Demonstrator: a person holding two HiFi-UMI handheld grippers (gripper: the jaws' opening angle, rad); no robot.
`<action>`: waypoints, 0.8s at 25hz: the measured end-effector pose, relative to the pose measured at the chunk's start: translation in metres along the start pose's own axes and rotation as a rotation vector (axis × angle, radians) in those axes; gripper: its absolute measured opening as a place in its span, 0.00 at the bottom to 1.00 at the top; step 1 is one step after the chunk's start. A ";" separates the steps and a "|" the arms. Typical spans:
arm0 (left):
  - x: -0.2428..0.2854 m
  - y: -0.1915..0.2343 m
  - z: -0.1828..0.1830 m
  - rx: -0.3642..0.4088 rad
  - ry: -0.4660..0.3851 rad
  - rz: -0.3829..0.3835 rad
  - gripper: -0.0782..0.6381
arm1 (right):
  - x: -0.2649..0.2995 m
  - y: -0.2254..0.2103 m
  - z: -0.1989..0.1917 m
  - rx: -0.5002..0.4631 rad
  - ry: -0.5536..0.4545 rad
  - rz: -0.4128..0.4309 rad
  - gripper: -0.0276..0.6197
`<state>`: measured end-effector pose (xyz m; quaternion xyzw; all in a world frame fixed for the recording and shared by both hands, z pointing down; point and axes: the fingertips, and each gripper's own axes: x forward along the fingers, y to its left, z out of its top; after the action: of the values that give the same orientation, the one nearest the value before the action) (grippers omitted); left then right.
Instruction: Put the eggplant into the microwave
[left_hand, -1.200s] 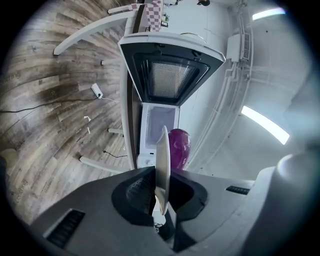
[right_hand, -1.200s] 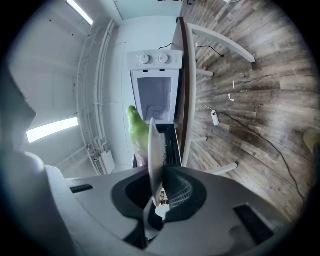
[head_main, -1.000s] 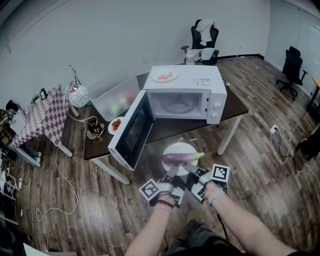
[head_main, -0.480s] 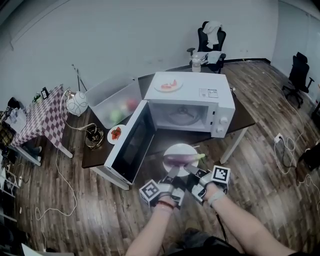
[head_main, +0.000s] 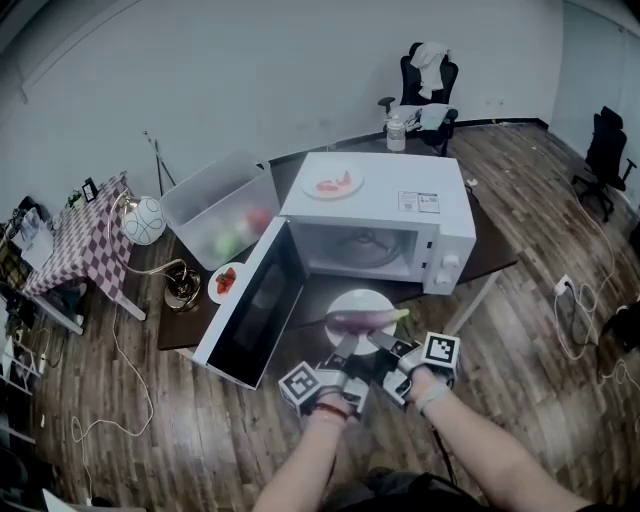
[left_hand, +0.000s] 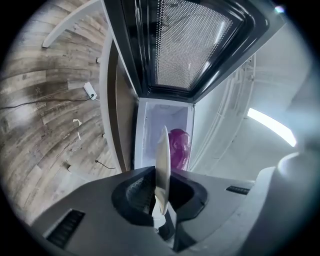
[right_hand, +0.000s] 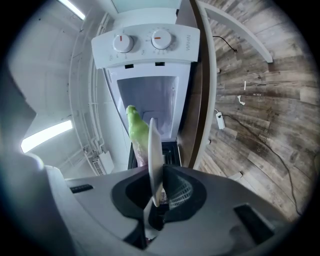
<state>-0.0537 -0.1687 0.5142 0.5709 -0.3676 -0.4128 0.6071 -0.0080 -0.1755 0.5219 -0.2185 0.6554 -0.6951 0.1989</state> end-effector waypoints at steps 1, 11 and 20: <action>0.004 0.001 0.000 0.001 -0.001 0.001 0.15 | 0.001 0.000 0.004 0.000 0.001 0.000 0.09; 0.024 0.011 0.005 -0.008 -0.002 0.013 0.16 | 0.009 -0.010 0.023 0.016 -0.001 -0.009 0.09; 0.052 0.019 0.023 -0.019 0.020 0.012 0.16 | 0.033 -0.018 0.047 0.014 -0.007 -0.007 0.09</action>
<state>-0.0533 -0.2257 0.5337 0.5668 -0.3612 -0.4068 0.6187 -0.0090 -0.2317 0.5430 -0.2218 0.6489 -0.6998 0.2000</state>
